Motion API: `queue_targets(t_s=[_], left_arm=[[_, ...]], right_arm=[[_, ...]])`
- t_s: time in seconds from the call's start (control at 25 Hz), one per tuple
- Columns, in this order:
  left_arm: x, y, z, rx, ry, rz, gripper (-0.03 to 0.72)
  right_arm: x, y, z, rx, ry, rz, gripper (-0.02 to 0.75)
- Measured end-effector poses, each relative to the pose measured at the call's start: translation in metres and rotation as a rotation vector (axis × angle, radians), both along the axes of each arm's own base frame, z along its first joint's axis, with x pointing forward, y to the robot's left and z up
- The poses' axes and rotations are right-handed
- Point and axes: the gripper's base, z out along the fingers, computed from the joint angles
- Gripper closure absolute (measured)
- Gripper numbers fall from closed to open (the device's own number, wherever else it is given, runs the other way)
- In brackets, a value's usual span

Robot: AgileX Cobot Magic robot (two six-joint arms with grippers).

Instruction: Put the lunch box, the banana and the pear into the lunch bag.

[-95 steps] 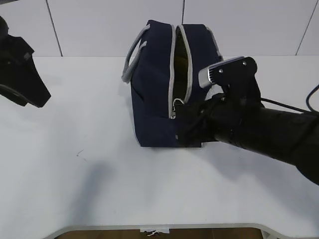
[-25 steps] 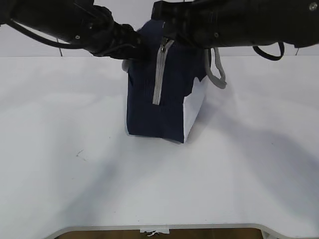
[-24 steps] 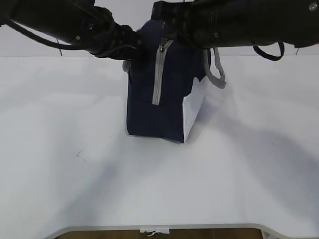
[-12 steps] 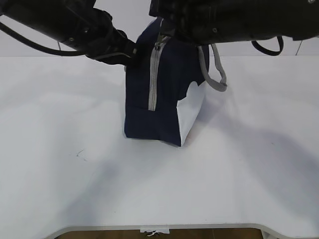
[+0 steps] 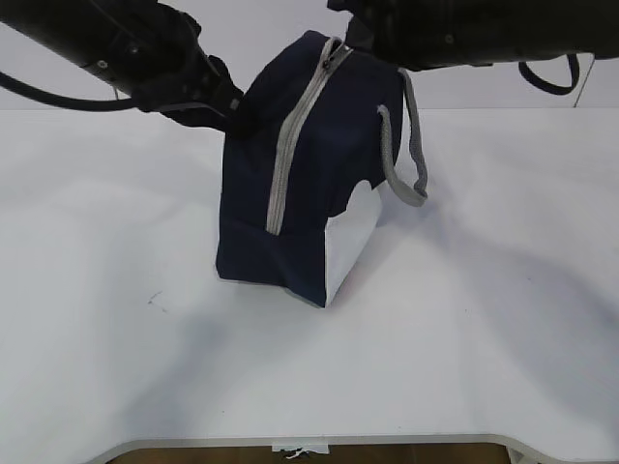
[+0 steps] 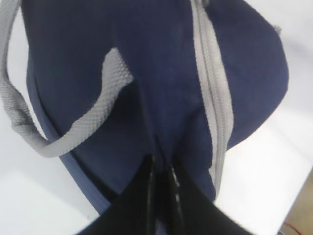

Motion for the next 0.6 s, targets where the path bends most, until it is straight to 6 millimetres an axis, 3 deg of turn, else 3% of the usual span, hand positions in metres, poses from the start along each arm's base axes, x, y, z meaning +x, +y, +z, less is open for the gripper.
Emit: queue_targets(t_s=[0.32, 0.6], left_arm=[[-0.011, 0.003, 0.002, 0.042, 0.054, -0.058, 0.691], [-0.023, 0.009, 0.009, 0.09, 0.081, -0.11, 0.692]], right_arm=[[0.011, -0.026, 0.0, 0.001, -0.003, -0.076, 0.737], [0.022, -0.027, -0.001, -0.002, 0.008, -0.086, 0.737]])
